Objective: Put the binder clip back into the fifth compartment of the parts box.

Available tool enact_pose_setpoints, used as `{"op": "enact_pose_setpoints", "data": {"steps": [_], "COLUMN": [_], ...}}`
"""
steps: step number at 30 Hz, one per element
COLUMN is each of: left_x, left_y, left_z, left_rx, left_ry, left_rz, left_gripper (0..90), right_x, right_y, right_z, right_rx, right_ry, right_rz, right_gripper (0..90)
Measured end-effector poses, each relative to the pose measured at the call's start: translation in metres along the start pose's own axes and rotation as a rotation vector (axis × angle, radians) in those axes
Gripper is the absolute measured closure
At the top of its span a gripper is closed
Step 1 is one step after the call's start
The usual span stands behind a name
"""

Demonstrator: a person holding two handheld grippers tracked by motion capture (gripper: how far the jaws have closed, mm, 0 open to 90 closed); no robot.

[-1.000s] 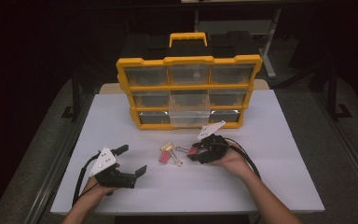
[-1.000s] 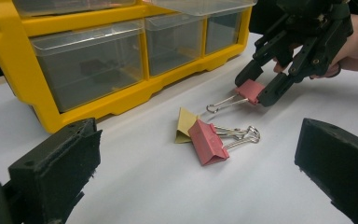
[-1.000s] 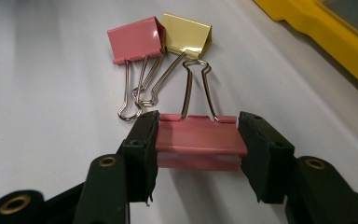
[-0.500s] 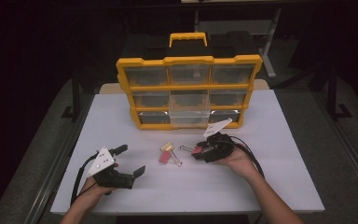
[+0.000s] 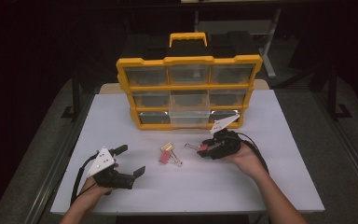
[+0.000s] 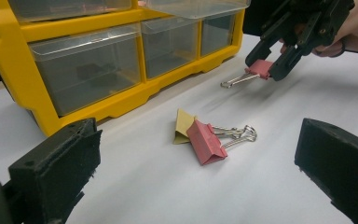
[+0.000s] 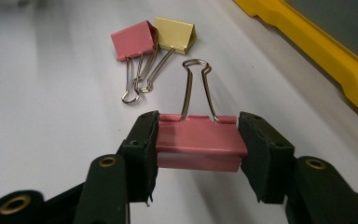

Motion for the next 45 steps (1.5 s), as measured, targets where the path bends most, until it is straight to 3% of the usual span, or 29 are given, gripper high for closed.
{"op": "enact_pose_setpoints", "data": {"steps": [8,19,45], "left_x": [0.0,0.0,-0.001], "left_y": [0.0,0.001,0.0], "left_z": [0.0,-0.001,-0.003], "left_rx": [0.004,0.003,-0.013], "left_ry": [0.001,0.001,0.015], "left_rz": [0.001,0.002,0.002], "left_gripper": [0.0,0.0,0.0], "right_x": [-0.012,-0.036,-0.075], "right_y": [0.007,0.019,0.034], "right_z": [0.002,0.007,0.008], "right_rx": [0.003,0.036,0.048], "right_ry": [-0.014,0.003,0.044], "right_rz": [0.021,0.037,0.054], "right_gripper": [48.9,48.9,48.9]}}
Point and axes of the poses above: each handheld gripper's, and its own axes: x roughly forward along the jaws, z roughly out of its underside, y roughly to its right, the point moved 9 cm from there along x, roughly forward along the jaws, and after that the axes turned 2 degrees about z, right-handed, at the moved point
